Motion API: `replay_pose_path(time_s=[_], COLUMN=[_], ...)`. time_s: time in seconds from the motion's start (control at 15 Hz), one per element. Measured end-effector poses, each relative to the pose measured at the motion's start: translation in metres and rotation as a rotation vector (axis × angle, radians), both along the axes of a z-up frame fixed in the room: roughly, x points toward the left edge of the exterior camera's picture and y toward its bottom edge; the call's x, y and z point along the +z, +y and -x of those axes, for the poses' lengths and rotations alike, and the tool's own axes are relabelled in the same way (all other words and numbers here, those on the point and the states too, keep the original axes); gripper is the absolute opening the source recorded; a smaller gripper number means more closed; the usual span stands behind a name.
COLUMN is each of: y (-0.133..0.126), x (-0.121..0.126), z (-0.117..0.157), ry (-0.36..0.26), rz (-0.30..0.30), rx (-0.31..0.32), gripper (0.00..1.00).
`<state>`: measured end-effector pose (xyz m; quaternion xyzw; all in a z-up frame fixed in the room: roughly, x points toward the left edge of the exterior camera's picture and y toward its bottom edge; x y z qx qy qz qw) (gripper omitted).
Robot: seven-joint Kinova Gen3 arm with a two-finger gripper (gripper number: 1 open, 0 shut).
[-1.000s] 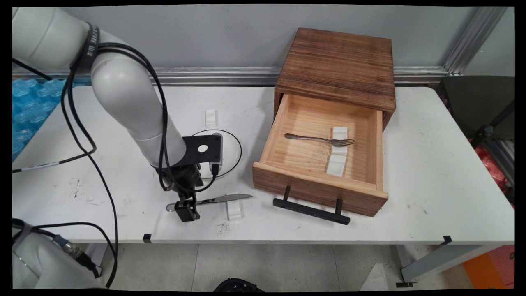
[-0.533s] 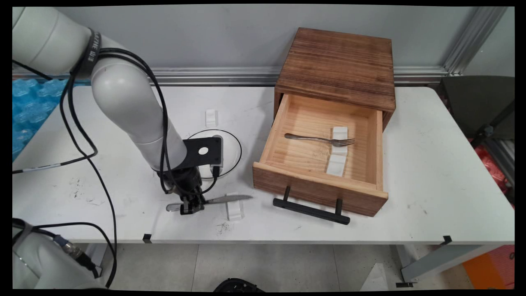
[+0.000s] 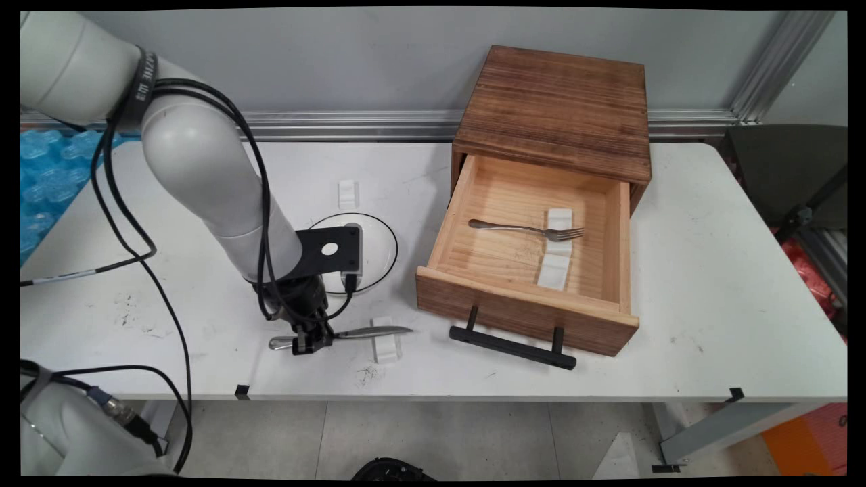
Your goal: Place the picked object into the drawer
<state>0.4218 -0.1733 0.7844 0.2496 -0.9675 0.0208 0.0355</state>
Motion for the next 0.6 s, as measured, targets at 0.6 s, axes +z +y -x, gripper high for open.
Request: replay_pose_path(time_s=[0.6], y=[0.018], x=[0.057], z=[-0.006], ry=[-0.008], rz=[0.006], rx=[0.027], gripper=[0.0])
